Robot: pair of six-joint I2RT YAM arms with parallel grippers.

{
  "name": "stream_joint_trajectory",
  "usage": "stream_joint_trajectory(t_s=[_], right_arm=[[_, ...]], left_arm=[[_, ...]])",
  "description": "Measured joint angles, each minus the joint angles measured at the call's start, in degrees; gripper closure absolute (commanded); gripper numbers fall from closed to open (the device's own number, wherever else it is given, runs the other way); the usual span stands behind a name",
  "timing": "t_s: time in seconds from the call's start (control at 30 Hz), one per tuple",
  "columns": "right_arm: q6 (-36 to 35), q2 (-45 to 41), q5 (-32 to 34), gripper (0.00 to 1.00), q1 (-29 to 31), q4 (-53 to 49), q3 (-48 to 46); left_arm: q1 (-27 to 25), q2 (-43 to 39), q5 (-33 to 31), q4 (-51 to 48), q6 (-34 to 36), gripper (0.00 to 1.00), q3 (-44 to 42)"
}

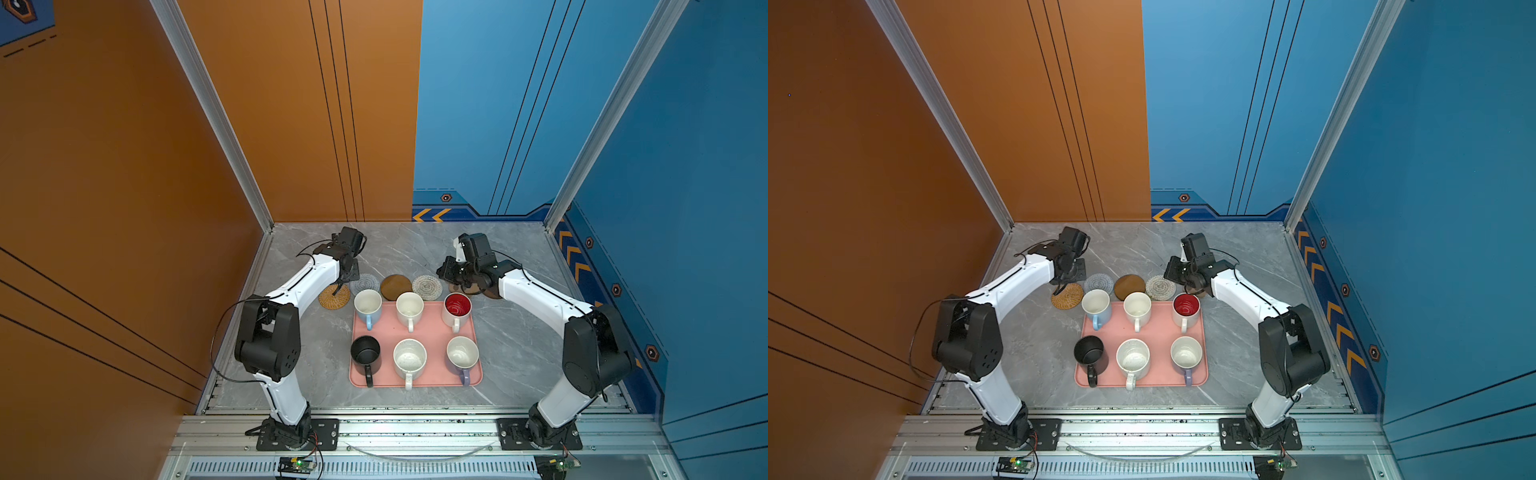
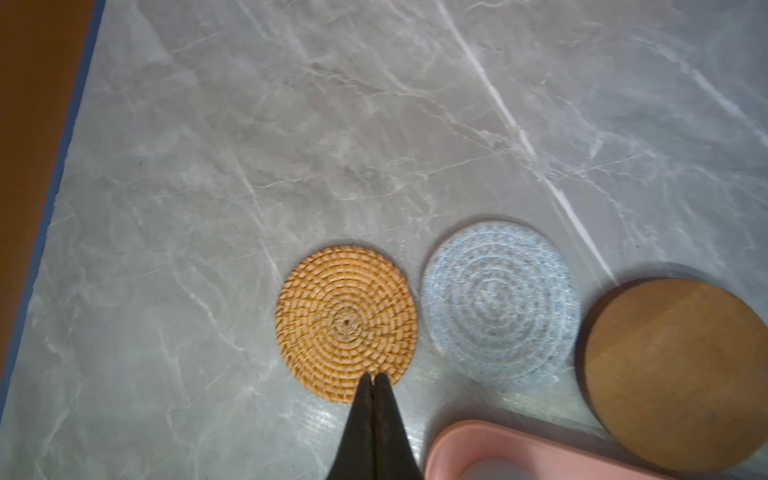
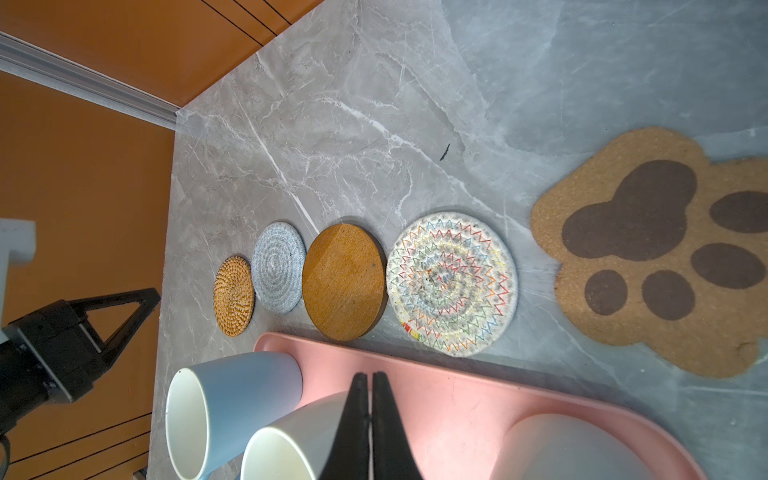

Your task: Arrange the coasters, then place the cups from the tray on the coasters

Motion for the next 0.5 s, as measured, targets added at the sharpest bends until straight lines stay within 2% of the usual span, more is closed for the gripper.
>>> stream_joint_trajectory(t_s=[0.23, 0.5], right_arm=[[0.0, 0.0, 0.0, 1.0, 0.0, 0.0, 0.0], [0.0, 0.0, 0.0, 1.0, 0.0, 0.2, -0.2]], left_arm=[[2.8, -1.0, 0.0, -0.5, -4.2, 1.0, -7.2], [2.8, 1.9, 0.0, -0.4, -7.3, 1.0, -7.7]])
